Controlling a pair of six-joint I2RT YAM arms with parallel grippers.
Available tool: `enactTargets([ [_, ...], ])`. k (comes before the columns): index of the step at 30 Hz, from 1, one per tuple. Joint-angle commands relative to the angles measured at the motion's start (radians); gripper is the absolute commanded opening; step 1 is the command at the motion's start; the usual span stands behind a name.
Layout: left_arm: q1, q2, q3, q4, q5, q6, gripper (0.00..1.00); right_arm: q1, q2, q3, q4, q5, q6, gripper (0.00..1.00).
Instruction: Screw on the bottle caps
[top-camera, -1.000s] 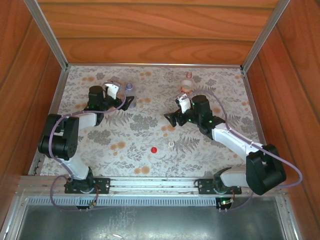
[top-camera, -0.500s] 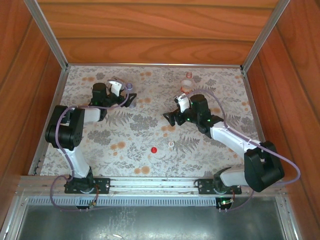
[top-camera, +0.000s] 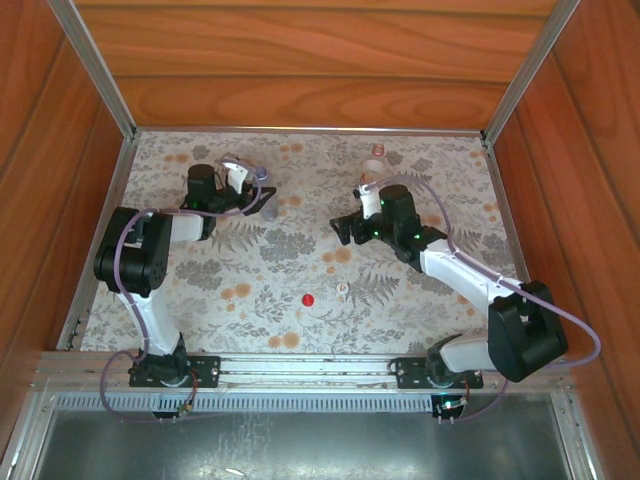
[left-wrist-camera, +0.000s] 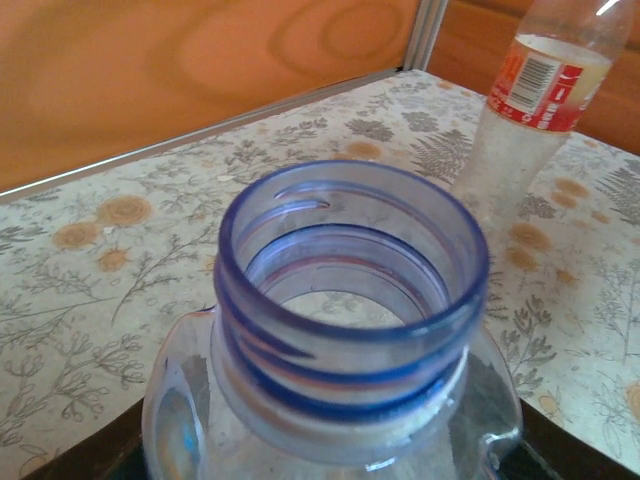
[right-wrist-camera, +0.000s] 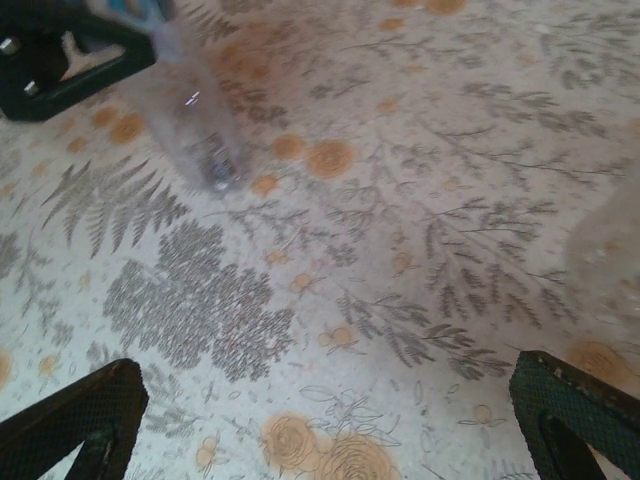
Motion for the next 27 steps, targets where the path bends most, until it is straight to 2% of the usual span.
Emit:
enactTargets([
  [1, -0.033, -0.044, -0.015, 0.019, 0.07, 0.029, 0.58, 0.008, -0.005, 0.061, -0.064, 0.106, 0.131, 1.0],
  [4, -0.071, -0.069, -0.048, 0.019, 0.089, 0.059, 0.57, 0.008, -0.022, 0.056, -0.063, 0.118, 0.124, 1.0],
  [6, -0.103, -0.075, -0.059, 0.019, 0.109, 0.067, 0.57, 0.004, -0.052, 0.046, -0.073, 0.125, 0.179, 1.0],
  [11, -0.185, -0.088, -0.093, 0.019, 0.122, 0.08, 0.58, -0.07, -0.121, 0.025, -0.095, -0.009, 0.268, 1.0],
  [14, -0.223, -0.077, -0.104, 0.019, 0.124, 0.109, 0.57, -0.079, -0.133, 0.019, -0.095, -0.017, 0.262, 1.0],
  [20, -0.244, -0.066, -0.108, 0.019, 0.107, 0.178, 0.57, -0.078, -0.095, 0.092, -0.172, -0.004, 0.146, 0.98],
  [27, -0.244, -0.074, -0.129, -0.001, 0.107, 0.276, 0.58, -0.07, -0.08, 0.094, -0.139, 0.034, 0.156, 0.95],
])
